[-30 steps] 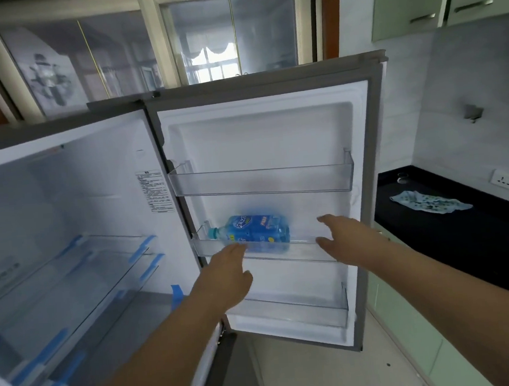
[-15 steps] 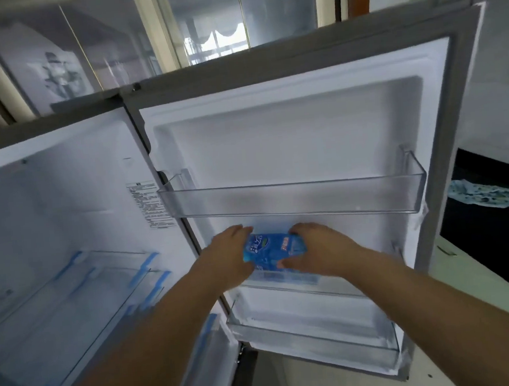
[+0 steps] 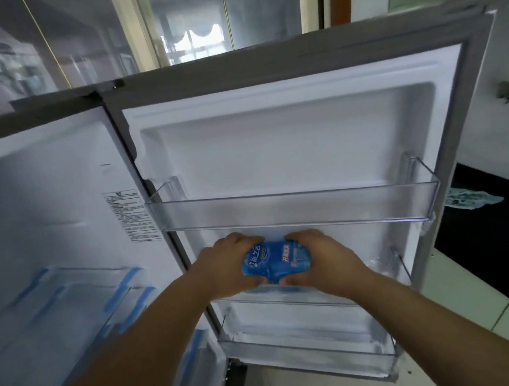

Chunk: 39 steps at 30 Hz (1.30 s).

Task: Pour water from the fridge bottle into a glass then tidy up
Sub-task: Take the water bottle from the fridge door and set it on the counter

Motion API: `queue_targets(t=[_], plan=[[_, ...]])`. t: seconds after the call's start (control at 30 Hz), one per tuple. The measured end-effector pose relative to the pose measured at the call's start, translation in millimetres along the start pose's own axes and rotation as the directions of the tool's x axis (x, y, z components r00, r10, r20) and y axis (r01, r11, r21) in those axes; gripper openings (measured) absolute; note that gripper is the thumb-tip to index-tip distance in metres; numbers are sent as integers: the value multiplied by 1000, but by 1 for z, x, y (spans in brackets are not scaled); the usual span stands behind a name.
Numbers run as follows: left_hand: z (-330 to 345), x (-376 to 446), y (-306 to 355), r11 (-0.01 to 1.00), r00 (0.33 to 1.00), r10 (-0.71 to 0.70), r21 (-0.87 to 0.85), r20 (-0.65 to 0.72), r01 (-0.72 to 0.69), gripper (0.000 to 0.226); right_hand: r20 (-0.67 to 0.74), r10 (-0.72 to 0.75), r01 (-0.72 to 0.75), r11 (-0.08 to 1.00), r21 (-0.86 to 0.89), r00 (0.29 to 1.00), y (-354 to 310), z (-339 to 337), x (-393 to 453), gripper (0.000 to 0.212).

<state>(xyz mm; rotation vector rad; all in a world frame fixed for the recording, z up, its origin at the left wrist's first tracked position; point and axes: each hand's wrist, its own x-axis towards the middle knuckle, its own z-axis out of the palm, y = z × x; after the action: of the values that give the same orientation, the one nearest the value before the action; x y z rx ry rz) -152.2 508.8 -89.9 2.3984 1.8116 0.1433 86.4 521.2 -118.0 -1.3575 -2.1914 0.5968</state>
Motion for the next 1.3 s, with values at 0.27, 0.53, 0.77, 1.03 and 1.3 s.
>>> queue_targets(t=[0.27, 0.53, 0.77, 1.03, 1.3], plan=[[-10, -19, 1, 977, 964, 164, -98, -210, -187, 91, -226, -21, 10, 999, -49, 974, -39, -24, -41, 80], [-22, -60, 8, 968, 954, 251, 45, -165, -247, 99, -228, -44, 28, 997, -77, 973, -68, -8, -83, 91], [-49, -107, 27, 896, 888, 414, 262, -200, -359, 90, -193, 52, -100, 964, -246, 980, -114, 3, -122, 92], [-36, -149, 20, 725, 822, 93, -528, -562, -443, 119, -340, 368, -184, 864, 468, 865, -119, 25, -191, 83], [-13, -167, 66, 240, 914, 364, -931, -177, -276, 82, -147, 382, -118, 591, 798, 912, -128, 29, -251, 68]])
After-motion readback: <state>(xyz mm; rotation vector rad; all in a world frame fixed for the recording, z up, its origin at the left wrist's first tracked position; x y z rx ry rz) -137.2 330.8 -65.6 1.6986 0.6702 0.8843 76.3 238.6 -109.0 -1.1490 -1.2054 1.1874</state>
